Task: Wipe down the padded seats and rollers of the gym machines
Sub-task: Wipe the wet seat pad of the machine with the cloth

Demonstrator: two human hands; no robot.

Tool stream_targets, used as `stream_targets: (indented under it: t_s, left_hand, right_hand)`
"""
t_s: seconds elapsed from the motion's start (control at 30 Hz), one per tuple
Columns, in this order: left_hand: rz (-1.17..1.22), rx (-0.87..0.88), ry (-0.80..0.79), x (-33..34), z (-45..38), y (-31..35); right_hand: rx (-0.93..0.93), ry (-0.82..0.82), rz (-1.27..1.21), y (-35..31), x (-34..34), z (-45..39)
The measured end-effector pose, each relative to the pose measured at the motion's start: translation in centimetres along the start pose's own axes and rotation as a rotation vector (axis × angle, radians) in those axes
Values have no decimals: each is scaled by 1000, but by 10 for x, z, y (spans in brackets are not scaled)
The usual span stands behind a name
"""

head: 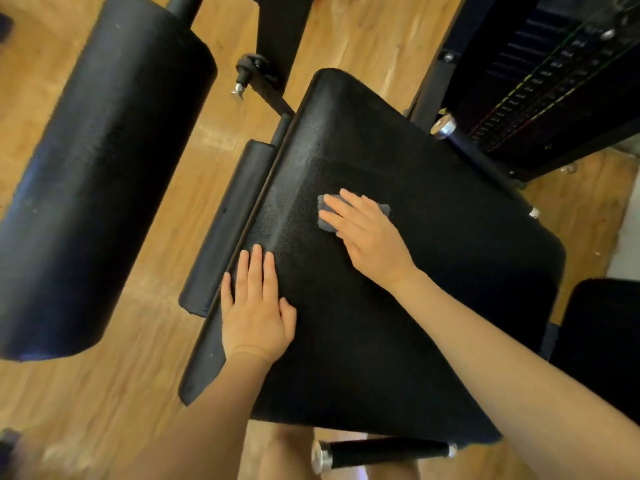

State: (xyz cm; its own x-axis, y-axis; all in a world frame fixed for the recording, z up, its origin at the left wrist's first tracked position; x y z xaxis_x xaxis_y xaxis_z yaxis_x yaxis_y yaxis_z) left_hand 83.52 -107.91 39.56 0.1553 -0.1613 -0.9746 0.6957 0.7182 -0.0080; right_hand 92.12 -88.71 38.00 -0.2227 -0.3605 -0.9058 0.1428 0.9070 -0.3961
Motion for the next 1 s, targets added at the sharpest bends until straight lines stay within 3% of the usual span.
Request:
stream_targets:
  t_s: [0.2,0.3,0.37,0.43,0.6,0.7,0.9,1.0]
  left_hand:
    - [-1,-15,-1,1,1,0]
    - [-4,-15,-3,1,1,0]
    - [-7,-14,5,2,1,0]
    - [-16,-17,9,2,2,0]
    - [-36,-12,20,3,2,-1]
    - [-2,-16,14,2,2,0]
    - [13,-9,38,3,2,0]
    - [11,-8,45,4,1,0]
  right_hand:
    - [570,88,-92,17,-9,69]
    - [909,235,-156,-7,-6,54]
    - [1022,296,-184,-28,-1,26]
    - [884,278,-193,-51,4,-7]
    - [45,-93,0,-70,16,-61]
    - [-17,-82,-11,-37,9,-37]
    - [722,77,-65,30,-14,108]
    - [987,198,-100,35,-16,148]
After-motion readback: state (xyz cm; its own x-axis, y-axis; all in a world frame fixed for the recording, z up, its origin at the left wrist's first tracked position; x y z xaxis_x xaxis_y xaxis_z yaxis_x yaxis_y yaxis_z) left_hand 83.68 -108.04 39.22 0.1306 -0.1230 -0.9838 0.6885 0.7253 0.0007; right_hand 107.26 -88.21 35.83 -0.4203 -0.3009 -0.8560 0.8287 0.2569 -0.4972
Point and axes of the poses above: each hand's wrist, its own z-axis away from the middle knuckle, its own x-axis out of the palm, y = z × x, the point moved 1 cm from there along -z, towards the middle knuckle, and after that the axes turned 8 degrees about -x, right-handed, at the moved point
